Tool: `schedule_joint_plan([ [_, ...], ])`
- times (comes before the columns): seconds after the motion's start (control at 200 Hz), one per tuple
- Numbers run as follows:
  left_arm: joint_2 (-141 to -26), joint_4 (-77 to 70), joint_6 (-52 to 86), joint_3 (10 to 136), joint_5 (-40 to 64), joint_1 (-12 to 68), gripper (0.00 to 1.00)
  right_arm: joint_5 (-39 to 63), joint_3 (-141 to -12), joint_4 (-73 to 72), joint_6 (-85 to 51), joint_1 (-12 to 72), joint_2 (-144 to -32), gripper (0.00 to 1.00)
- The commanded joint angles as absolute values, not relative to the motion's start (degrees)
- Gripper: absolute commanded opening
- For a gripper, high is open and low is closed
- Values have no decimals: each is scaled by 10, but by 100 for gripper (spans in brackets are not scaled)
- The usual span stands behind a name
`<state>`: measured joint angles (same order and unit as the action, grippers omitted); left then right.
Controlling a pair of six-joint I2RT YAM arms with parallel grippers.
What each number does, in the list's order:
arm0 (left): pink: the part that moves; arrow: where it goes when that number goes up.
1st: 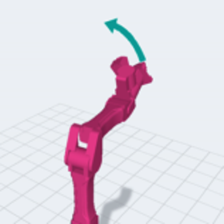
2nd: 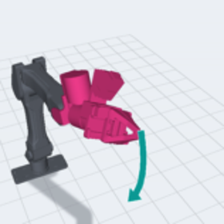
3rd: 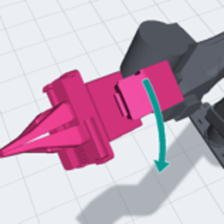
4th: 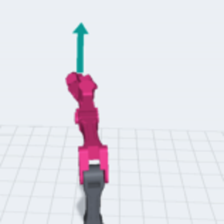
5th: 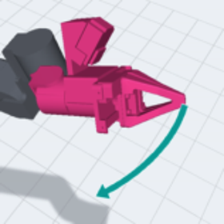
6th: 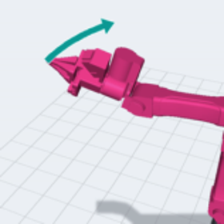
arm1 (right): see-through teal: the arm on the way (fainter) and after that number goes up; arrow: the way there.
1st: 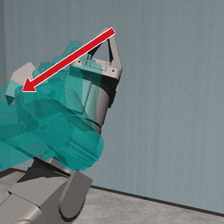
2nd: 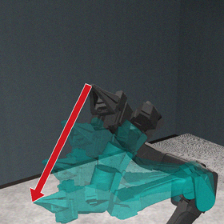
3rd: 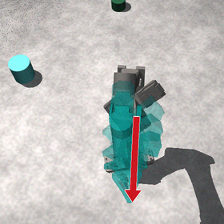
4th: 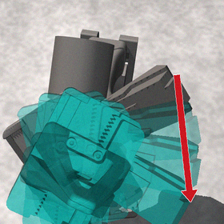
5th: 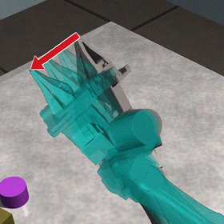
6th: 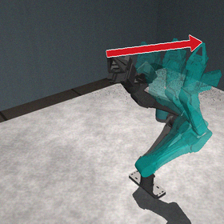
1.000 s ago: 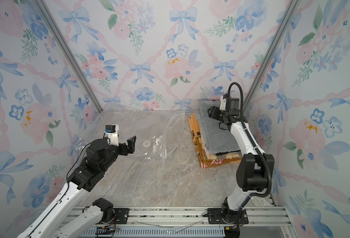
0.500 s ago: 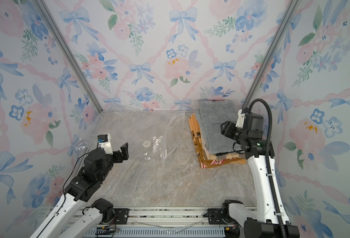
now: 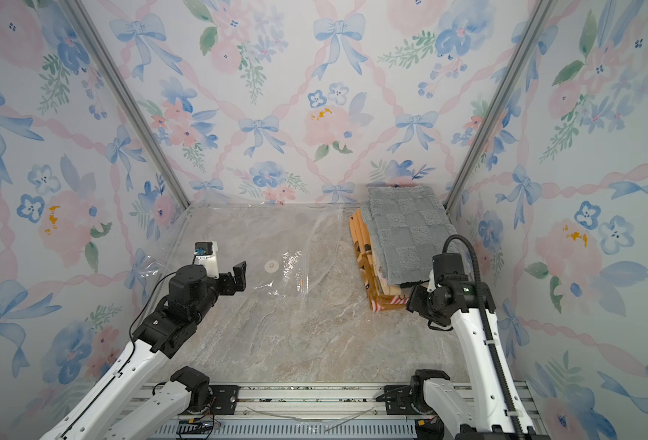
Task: Take the blanket out of the vacuum bag
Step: Move the blanket to the corner of the board.
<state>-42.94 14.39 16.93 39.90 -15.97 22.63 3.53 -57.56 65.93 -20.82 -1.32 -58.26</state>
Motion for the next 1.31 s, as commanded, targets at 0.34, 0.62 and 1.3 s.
schedule_joint_plan([
  [0.34,-430,108,171,374,-131,191,98,12,-541,390,-74,-46,-719,65],
  [0.62,-450,103,186,371,-100,147,98,64,-557,298,-68,-52,-785,65],
  [1.3,-565,99,223,386,-54,38,98,82,-654,310,-85,-20,-865,67],
])
